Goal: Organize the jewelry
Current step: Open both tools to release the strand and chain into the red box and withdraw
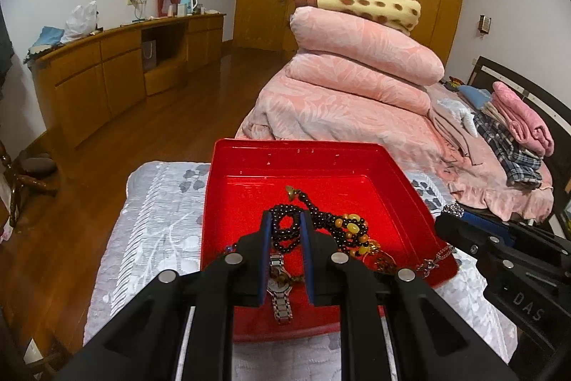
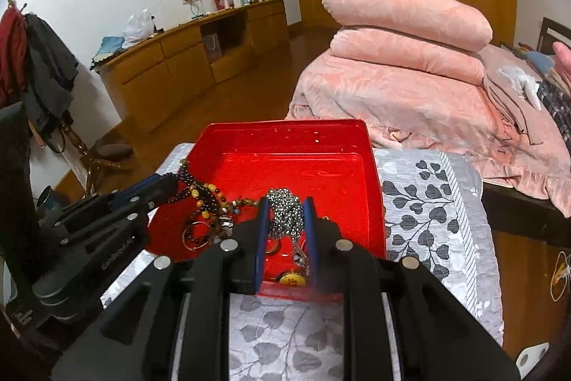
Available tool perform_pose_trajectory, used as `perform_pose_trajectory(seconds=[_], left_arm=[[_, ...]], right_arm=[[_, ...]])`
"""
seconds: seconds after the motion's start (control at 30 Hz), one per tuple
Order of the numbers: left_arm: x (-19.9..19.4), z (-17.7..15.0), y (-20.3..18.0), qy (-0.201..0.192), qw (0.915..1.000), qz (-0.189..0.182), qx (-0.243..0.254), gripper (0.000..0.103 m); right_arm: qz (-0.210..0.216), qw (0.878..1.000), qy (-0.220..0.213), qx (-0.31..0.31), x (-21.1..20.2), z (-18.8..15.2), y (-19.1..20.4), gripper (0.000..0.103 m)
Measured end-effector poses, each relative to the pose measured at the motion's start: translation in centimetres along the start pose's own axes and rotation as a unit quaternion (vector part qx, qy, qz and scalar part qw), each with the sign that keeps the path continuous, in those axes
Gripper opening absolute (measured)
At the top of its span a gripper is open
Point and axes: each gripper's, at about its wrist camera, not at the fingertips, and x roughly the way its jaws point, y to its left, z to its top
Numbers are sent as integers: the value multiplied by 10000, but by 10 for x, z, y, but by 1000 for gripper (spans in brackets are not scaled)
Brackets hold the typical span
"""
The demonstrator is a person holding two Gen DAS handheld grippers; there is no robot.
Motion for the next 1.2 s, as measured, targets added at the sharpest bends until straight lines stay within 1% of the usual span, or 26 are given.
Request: perform_pose_trajectory(seconds=[0.07, 0.1, 0.13, 0.17, 0.2, 0.23, 0.3, 0.43, 0.5, 0.63, 0.7, 0.77, 0.83, 0.9, 0.97, 1.03, 1.1, 1.2], left_arm=[[7, 0, 0, 53, 10000, -8, 8, 17], [11, 0, 0, 110, 9999, -4, 21, 21], [15, 0, 0, 155, 9999, 14, 39, 24], [18, -1, 0, 187, 9998, 40, 54, 37], [20, -2, 0, 197, 9998, 71, 72, 51], [21, -4, 0, 180, 9998, 87, 93, 55], [20, -6, 0, 150, 9997, 159, 135, 58], [13, -8, 3, 66, 9998, 145, 102, 62], [7, -10, 6, -1, 9998, 169, 97, 68], [-3, -15, 11, -53, 9998, 169, 41, 73], [-8, -19, 13, -104, 9998, 178, 29, 77], [-14, -22, 13, -166, 9997, 201, 42, 80], [-22, -27, 13, -238, 9994, 239, 63, 84], [-30, -32, 13, -309, 9990, 299, 84, 90], [-38, -37, 13, -381, 9987, 342, 70, 93], [-47, -44, 15, -481, 9983, 337, -3, 95], [-56, -50, 18, -557, 9981, 269, -47, 96], [-67, -57, 17, -613, 9979, 215, 22, 97]], right_arm=[[-20, 10000, 63, 34, 7, -2, -3, 18], [-60, 9999, 108, 57, 12, -3, -5, 19], [-113, 9998, 142, 75, 16, -4, -7, 23], [-212, 9996, 156, 93, 19, -5, -9, 28], [-248, 9996, 131, 103, 20, -7, -11, 39], [-285, 9995, 99, 87, 19, -8, -12, 41], [-393, 9992, 54, 30, 18, -11, -12, 42], [-489, 9988, -55, 49, 10, -17, -16, 51], [-531, 9985, -99, 56, 7, -21, -19, 58], [-574, 9983, -132, 22, 1, -27, -20, 64], [-572, 9982, -151, 5, -2, -29, -19, 67], [-547, 9983, -199, -21, -8, -32, -17, 72], [-554, 9981, -257, -39, -13, -35, -16, 83], [-557, 9979, -327, -46, -20, -39, -14, 90], [-508, 9979, -398, -24, -29, -45, -13, 91], [-492, 9977, -460, 11, -36, -50, -13, 95], [-484, 9974, -527, 14, -44, -56, -12, 96], [-487, 9970, -610, -14, -56, -67, -9, 97]])
